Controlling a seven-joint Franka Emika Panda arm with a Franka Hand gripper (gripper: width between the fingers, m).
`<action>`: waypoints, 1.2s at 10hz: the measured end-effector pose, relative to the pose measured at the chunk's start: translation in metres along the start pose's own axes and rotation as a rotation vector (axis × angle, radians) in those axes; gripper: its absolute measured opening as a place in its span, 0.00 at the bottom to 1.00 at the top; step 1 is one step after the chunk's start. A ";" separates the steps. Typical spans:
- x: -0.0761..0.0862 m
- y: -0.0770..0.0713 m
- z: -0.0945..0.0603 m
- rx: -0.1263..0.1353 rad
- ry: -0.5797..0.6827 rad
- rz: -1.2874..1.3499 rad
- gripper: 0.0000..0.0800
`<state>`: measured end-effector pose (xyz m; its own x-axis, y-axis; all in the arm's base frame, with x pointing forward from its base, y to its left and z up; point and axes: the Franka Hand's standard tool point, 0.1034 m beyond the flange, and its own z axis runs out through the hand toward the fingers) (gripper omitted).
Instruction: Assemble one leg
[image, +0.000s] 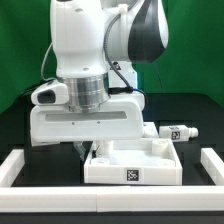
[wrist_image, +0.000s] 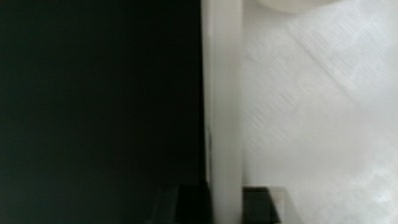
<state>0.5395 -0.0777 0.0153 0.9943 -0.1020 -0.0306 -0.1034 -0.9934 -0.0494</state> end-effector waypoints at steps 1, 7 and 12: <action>0.000 0.000 0.000 0.000 0.000 0.000 0.07; 0.044 -0.060 0.005 -0.016 0.041 -0.023 0.07; 0.049 -0.062 0.004 -0.100 0.042 -0.045 0.08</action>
Offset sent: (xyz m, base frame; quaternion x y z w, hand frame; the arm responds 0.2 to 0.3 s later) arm 0.0425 0.0329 -0.0007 -0.0181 0.0381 -0.0619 0.9972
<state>0.5948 -0.0210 0.0124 0.9983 -0.0573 0.0111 -0.0578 -0.9971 0.0503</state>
